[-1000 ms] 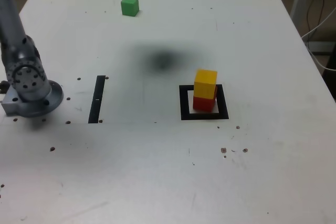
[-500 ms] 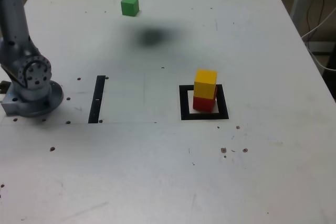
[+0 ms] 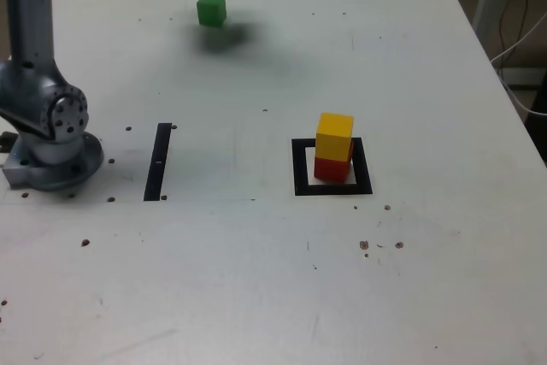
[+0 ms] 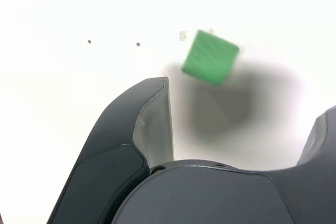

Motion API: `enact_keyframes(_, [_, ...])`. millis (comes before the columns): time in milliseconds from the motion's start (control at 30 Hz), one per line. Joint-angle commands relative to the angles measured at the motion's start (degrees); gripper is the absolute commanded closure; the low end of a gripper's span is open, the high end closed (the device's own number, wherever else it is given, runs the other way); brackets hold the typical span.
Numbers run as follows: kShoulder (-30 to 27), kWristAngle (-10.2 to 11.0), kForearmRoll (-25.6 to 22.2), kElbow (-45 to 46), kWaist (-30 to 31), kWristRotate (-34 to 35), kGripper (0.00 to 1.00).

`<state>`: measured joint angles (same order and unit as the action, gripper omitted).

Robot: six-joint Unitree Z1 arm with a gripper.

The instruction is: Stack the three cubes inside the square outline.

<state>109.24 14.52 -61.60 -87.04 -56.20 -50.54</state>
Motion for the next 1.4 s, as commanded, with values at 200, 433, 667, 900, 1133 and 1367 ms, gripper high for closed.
enact_keyframes(200, [6.54,0.22,-0.83,-2.21,-2.48,-0.87,0.09])
enact_keyframes(433, [9.61,0.25,-1.46,-3.94,-2.49,-1.34,0.13])
enact_keyframes(667, [11.14,-0.01,-2.68,-4.87,-2.43,-1.37,0.29])
enact_keyframes(900, [12.92,-0.38,-3.63,-5.98,-2.43,-1.32,0.45])
enact_keyframes(1133, [14.29,-0.56,-4.33,-6.65,-2.43,-1.39,0.46])
enact_keyframes(1367, [14.87,-1.57,-4.60,-6.96,-2.43,-1.40,0.51])
